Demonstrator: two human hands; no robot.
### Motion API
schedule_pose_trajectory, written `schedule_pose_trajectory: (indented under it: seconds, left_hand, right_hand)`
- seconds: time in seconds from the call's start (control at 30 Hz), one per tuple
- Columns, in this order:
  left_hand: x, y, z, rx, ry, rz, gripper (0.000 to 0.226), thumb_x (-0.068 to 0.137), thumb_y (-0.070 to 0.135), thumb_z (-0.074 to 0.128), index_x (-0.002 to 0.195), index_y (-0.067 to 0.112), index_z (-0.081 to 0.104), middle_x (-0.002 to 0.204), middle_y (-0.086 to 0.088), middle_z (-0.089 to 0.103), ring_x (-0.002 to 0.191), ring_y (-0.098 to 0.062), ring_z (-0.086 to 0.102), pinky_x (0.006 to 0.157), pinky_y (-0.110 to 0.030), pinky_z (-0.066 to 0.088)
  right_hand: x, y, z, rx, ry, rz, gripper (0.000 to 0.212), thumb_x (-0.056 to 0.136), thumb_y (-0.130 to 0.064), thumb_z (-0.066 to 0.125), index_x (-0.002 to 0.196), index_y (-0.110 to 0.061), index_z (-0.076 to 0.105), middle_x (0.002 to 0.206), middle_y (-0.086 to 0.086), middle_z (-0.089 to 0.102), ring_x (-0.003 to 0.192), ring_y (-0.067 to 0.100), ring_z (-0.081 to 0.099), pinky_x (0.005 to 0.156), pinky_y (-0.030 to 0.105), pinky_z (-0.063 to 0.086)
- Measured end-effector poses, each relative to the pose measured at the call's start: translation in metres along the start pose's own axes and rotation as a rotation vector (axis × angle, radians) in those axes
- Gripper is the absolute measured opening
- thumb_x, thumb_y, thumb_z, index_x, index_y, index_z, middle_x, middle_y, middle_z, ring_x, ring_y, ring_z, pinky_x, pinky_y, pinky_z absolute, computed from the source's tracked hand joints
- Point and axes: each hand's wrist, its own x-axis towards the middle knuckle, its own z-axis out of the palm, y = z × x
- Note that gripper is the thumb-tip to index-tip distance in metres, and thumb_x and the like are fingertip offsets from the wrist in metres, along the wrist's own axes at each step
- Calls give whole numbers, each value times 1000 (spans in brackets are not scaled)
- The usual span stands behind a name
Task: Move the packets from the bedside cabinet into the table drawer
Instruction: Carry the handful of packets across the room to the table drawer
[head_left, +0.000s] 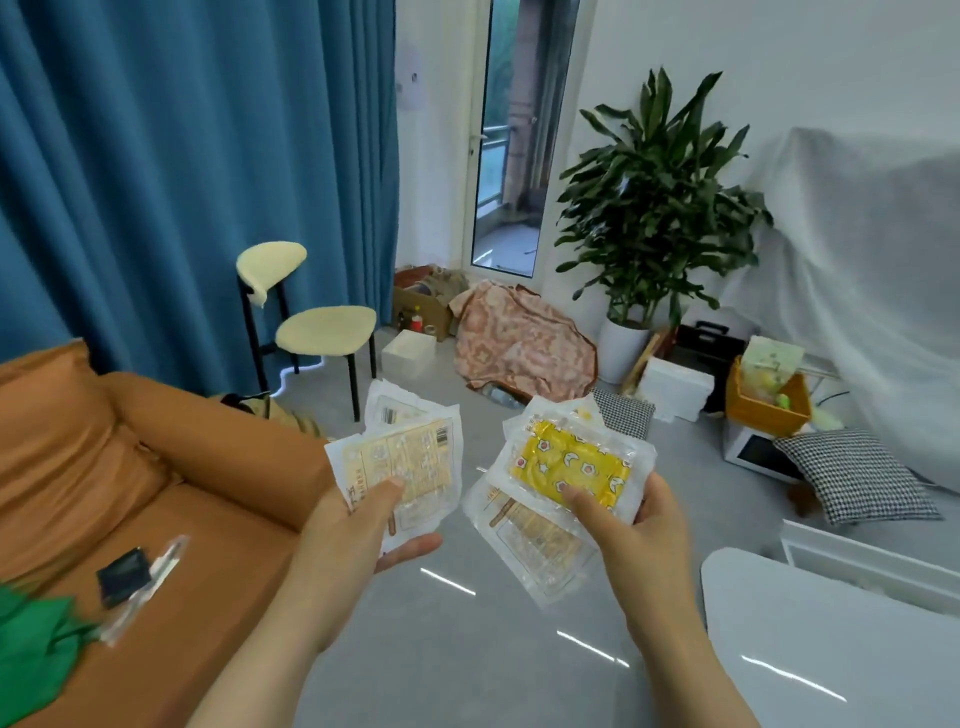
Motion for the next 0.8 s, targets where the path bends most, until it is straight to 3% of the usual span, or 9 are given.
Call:
schedule_pose_trajectory:
  seconds: [0.1, 0.3, 0.5, 0.8]
  left_hand:
    - [39, -6, 4, 40, -66, -36, 27, 97, 14, 48, 118, 30, 55, 116, 3, 67, 90, -20, 72, 81, -46, 57]
    - [103, -29, 38, 99, -198, -132, 25, 97, 14, 47, 114, 29, 58, 117, -2, 67, 86, -20, 73, 85, -52, 55]
    - [167, -49, 104, 164, -292, -173, 27, 97, 15, 47, 118, 29, 59, 117, 1, 67, 95, -21, 70, 81, -47, 58]
    - [254, -64, 226, 305, -371, -170, 27, 98, 14, 44, 116, 28, 58, 116, 2, 66, 101, -22, 67, 77, -40, 60]
  right_hand:
    - [18, 11, 6, -11, 60, 27, 29, 77, -3, 74, 96, -23, 65, 84, -9, 74, 76, 6, 71, 53, 13, 52]
    - [62, 36, -6, -80, 192, 73, 28, 77, -6, 76, 100, -19, 66, 88, -4, 74, 79, 10, 72, 60, 20, 56]
    - [131, 63, -39, -82, 282, 103, 28, 76, -6, 76, 99, -19, 67, 89, -3, 74, 80, 13, 72, 69, 33, 59]
    - [250, 85, -105, -73, 365, 134, 32, 77, -9, 76, 106, -19, 65, 95, -2, 73, 85, 14, 71, 73, 35, 59]
